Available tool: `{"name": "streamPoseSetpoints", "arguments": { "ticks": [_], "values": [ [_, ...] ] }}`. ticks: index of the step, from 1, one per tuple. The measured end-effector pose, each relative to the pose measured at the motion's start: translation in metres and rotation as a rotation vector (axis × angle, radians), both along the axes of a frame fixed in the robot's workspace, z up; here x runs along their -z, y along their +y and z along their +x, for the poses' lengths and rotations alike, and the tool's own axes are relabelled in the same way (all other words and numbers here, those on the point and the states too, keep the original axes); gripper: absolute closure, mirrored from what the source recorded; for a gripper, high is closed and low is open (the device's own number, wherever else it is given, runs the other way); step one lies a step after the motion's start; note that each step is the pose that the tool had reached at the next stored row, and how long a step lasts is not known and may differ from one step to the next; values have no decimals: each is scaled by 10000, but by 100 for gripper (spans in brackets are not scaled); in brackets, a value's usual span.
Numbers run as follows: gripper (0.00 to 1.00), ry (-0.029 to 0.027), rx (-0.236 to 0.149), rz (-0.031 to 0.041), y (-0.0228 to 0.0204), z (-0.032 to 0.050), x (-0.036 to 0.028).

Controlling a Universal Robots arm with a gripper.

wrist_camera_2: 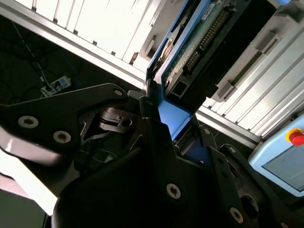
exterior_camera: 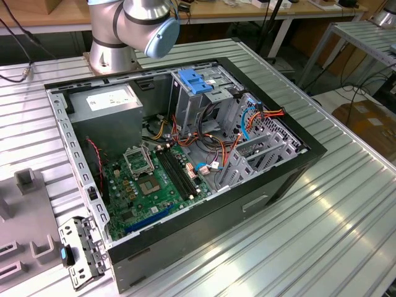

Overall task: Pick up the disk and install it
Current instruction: 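Pick up the disk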

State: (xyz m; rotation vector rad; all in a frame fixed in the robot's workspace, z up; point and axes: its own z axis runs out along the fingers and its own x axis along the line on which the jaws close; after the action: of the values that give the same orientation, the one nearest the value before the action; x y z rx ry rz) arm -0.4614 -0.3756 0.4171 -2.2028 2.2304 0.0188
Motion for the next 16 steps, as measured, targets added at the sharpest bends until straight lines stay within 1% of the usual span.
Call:
{"name": "streamPoseSetpoints", "arguments": {
  "ticks": [16],
  "values": [
    [63,8,0,0,0,0,-130]
  ]
}}
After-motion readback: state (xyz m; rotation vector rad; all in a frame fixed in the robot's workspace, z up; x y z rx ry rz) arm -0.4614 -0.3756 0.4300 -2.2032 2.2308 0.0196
